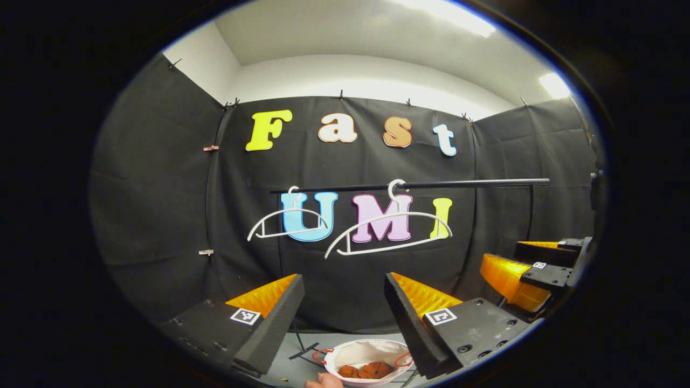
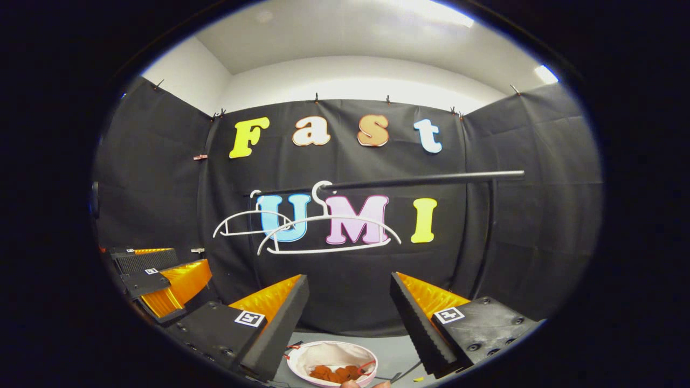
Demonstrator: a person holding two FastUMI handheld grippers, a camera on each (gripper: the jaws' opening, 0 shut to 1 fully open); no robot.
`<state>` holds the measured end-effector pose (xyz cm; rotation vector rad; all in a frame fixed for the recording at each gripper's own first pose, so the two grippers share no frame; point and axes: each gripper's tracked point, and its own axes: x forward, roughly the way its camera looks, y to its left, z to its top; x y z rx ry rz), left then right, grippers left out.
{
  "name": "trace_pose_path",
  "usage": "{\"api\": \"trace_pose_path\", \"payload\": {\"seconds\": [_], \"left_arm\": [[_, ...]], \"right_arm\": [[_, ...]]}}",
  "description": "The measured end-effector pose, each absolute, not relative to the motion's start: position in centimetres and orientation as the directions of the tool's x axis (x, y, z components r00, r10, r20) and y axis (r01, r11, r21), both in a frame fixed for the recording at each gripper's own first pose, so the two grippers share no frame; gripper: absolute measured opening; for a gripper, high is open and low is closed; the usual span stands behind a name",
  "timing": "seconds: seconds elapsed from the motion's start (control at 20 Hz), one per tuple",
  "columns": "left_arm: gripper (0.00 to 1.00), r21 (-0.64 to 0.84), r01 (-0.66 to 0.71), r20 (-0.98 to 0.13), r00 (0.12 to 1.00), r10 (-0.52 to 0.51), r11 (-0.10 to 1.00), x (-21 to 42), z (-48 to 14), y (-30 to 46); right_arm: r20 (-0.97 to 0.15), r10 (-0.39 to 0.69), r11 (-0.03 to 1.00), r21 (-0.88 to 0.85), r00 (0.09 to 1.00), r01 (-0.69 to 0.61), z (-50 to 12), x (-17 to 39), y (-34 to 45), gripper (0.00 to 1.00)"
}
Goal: Grasp the clothes on the hanger with both hands and then place them into the laundry hamper below.
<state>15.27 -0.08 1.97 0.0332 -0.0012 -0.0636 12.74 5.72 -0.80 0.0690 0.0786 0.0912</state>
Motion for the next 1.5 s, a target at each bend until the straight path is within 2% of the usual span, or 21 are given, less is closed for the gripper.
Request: {"api": "trace_pose_path", "payload": {"seconds": [0.15, 0.25, 0.3, 0.35, 0.45, 0.55, 0.8, 0.85, 0.9, 1.15, 1.2, 1.5], "left_arm": [[0.92, 0.037, 0.054, 0.006, 0.999, -0.054, 0.998, 14.5, 2.4, -0.1], [0.95, 0.053, 0.048, 0.01, 0.999, -0.048, 0.997, 13.8, 2.5, -0.3], [0.92, 0.058, 0.047, 0.012, 0.999, -0.048, 0.997, 13.5, 2.5, -0.3], [0.95, 0.058, 0.045, 0.014, 0.999, -0.046, 0.997, 13.1, 2.6, -0.3], [0.92, 0.053, 0.045, 0.009, 0.999, -0.046, 0.998, 12.7, 2.3, -0.3], [0.95, 0.05, 0.046, 0.014, 0.999, -0.047, 0.998, 12.6, 2.6, -0.4], [0.95, 0.063, 0.052, 0.026, 0.998, -0.054, 0.997, 12.5, 2.8, -0.3], [0.92, 0.065, 0.052, 0.029, 0.998, -0.054, 0.997, 12.6, 2.8, -0.3], [0.95, 0.065, 0.051, 0.032, 0.998, -0.053, 0.997, 12.6, 2.9, -0.3], [0.95, 0.057, 0.058, 0.028, 0.998, -0.06, 0.997, 12.4, 2.8, -0.4], [0.95, 0.059, 0.058, 0.027, 0.998, -0.06, 0.997, 12.4, 2.8, -0.4], [0.95, 0.051, 0.065, 0.037, 0.997, -0.067, 0.997, 12.2, 3.3, -0.5]], "right_arm": [[-0.056, 0.1, 0.992, 0.083, 0.993, -0.096, -0.2, 12.1, 5.6, 1.0], [-0.067, 0.11, 0.989, 0.105, 0.992, -0.103, -0.4, 11.9, 5.7, 0.92], [-0.069, 0.109, 0.989, 0.111, 0.992, -0.101, -0.4, 11.9, 5.6, 0.92], [-0.072, 0.108, 0.989, 0.114, 0.992, -0.099, -0.5, 11.8, 5.6, 1.0], [-0.074, 0.106, 0.989, 0.109, 0.992, -0.098, -0.7, 11.7, 5.6, 1.0], [-0.071, 0.105, 0.991, 0.086, 0.992, -0.098, -0.7, 11.7, 5.5, 0.98], [-0.057, 0.103, 0.992, 0.075, 0.993, -0.098, -0.4, 11.4, 5.5, 0.98], [-0.055, 0.101, 0.992, 0.075, 0.993, -0.097, -0.3, 11.5, 5.5, 0.98], [-0.053, 0.1, 0.993, 0.075, 0.994, -0.096, -0.2, 11.5, 5.5, 0.98], [-0.043, 0.1, 0.993, 0.069, 0.994, -0.097, 0.0, 11.2, 5.4, 0.98], [-0.043, 0.1, 0.993, 0.068, 0.994, -0.097, 0.0, 11.2, 5.4, 1.0], [-0.051, 0.101, 0.993, 0.07, 0.994, -0.098, -0.3, 11.2, 5.5, 0.98]]}}
